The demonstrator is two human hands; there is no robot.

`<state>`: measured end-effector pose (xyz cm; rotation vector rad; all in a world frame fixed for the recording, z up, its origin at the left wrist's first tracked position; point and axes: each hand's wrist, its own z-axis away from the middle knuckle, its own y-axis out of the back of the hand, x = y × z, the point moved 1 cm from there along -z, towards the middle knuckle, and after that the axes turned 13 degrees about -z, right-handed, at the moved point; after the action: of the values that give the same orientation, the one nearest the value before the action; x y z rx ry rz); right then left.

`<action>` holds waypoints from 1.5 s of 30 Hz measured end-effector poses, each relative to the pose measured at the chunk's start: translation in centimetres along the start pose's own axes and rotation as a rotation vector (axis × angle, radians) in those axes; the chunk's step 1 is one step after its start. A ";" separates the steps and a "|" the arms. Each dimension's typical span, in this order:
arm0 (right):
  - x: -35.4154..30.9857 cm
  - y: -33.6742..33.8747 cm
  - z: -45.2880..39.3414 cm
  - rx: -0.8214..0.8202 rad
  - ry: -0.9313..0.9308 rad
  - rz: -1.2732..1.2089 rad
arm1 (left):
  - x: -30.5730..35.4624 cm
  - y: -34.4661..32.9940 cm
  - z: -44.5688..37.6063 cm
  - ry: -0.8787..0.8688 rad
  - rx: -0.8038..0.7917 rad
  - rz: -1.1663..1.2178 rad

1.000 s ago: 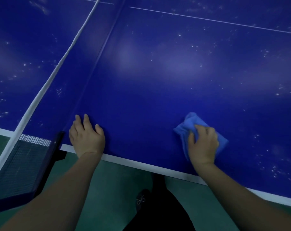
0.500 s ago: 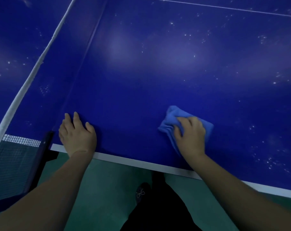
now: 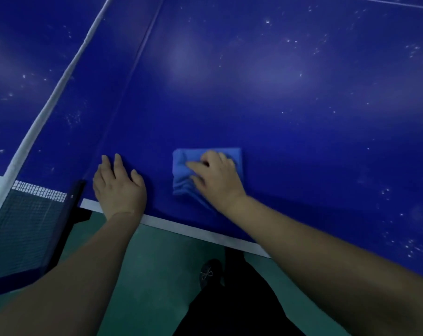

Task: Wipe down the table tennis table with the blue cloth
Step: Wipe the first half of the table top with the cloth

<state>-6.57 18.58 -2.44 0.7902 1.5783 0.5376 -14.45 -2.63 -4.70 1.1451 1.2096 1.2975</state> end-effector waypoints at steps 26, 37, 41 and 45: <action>14.8 10.3 -9.4 0.226 -0.249 0.133 | 14.0 0.9 -10.4 -0.454 0.055 -0.011; 13.2 7.5 -15.1 0.217 -0.201 0.014 | 13.9 0.8 -10.6 -0.400 0.010 -0.028; 15.9 8.9 -22.2 0.108 -0.178 0.018 | 14.0 1.1 -10.6 -0.394 0.005 -0.025; 17.5 9.6 -20.2 0.503 -0.471 0.063 | 13.9 1.1 -10.6 -0.387 0.001 -0.034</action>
<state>-25.34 39.87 -3.80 1.2453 1.2552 -0.0221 -25.99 10.53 -4.06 1.2995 0.9377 0.9910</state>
